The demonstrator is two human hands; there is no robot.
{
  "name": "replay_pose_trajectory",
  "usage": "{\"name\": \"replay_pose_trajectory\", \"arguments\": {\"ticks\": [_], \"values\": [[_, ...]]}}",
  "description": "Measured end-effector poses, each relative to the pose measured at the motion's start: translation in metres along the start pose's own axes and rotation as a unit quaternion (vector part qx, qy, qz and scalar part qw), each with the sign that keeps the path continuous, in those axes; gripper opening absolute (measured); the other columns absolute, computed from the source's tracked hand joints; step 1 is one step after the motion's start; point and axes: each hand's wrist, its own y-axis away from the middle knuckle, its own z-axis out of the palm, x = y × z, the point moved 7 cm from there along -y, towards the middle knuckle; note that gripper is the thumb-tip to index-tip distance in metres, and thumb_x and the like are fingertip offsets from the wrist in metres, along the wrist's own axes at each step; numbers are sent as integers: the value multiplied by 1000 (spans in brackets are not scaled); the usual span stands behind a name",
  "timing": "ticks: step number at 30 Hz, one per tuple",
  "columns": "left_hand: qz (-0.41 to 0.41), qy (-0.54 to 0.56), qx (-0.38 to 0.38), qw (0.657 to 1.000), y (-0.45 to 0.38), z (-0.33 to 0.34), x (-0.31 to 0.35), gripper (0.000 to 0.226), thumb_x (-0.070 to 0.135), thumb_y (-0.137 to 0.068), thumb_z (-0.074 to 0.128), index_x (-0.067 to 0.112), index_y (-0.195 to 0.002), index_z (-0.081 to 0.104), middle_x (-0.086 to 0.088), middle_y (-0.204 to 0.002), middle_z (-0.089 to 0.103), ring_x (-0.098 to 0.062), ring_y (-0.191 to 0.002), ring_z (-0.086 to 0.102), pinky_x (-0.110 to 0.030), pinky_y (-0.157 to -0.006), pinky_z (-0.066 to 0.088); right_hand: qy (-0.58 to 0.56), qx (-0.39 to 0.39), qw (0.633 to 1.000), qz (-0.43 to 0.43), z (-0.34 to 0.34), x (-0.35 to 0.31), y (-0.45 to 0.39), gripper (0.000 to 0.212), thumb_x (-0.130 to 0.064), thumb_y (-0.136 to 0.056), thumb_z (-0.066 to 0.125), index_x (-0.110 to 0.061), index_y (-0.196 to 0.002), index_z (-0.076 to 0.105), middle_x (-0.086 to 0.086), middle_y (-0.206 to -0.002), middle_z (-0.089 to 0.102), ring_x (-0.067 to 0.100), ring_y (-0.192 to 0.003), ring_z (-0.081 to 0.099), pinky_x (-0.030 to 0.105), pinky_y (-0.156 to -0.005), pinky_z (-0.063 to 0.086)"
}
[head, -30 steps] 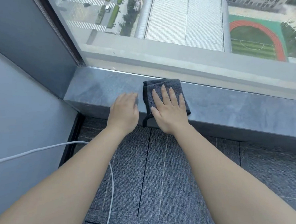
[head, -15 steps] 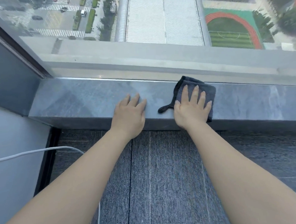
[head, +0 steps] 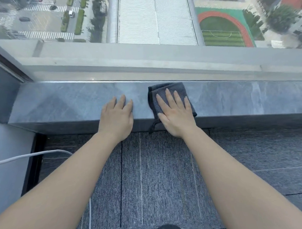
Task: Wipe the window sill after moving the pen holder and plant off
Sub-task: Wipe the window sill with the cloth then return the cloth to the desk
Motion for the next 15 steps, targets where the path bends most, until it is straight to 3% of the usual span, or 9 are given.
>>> {"name": "replay_pose_trajectory", "arguments": {"ticks": [9, 15], "values": [[41, 24, -18, 999, -2, -1, 34, 49, 24, -97, 28, 14, -144, 22, -6, -158, 16, -28, -144, 15, -41, -115, 19, -52, -6, 983, 177, -12, 58, 0, 58, -35, -97, 18, -24, -147, -9, 5, -158, -18, 27, -146, -15, 48, -117, -9], [55, -23, -81, 995, 5, 13, 40, 53, 28, -98, 24, 15, -147, 9, -7, -160, 3, -32, -147, 3, -43, -121, 10, -24, -78, 992, 91, -8, 15, 2, 59, -33, -98, 22, -27, -147, -10, 3, -157, -21, 26, -146, -16, 47, -117, -7]]}}
